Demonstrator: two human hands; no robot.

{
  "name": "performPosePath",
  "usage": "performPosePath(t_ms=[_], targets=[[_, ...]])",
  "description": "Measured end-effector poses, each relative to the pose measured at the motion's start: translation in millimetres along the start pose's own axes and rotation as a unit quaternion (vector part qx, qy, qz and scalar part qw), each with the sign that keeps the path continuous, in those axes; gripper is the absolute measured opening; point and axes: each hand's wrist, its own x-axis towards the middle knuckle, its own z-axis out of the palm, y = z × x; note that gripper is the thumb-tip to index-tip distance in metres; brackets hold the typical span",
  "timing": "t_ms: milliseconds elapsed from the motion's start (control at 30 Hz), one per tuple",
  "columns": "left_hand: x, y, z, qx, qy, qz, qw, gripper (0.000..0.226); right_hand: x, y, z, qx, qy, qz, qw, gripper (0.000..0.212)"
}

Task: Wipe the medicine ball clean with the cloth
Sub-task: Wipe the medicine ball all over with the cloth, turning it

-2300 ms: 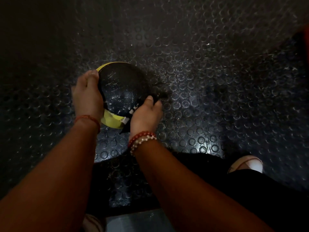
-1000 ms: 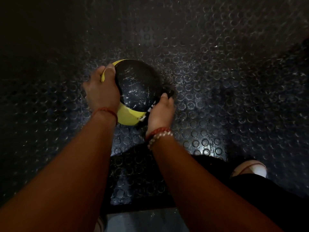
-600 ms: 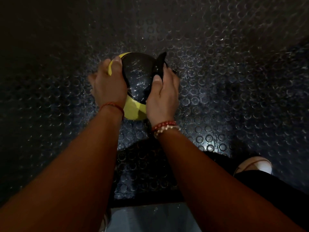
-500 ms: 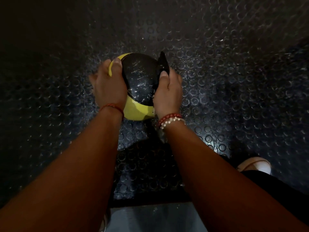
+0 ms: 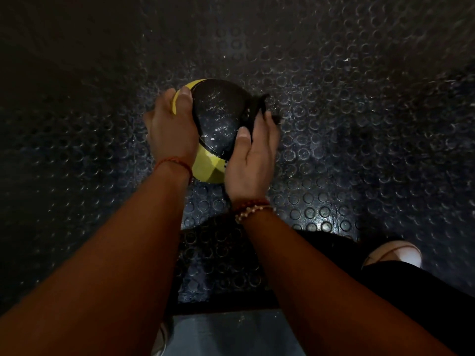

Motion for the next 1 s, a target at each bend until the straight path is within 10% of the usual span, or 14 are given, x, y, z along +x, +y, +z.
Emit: performPosePath(t_ms=[367, 767, 1000], targets=[[-7.6, 2.9, 4.1, 0.007, 0.001, -0.014, 1.0, 0.046, 62.8, 4.2, -12.0, 0.13, -0.051, 0.234, 0.962, 0.028], [-2.5, -0.2, -3.6, 0.005, -0.023, -0.028, 0.999, 0.047, -2.3, 1.1, 0.2, -0.005, 0.009, -0.002, 1.0, 0.049], [-9.4, 6.9, -2.3, 0.037, -0.05, -0.019, 0.998, 0.056, 61.9, -2.1, -9.8, 0.02, -0.052, 0.139, 0.989, 0.034]])
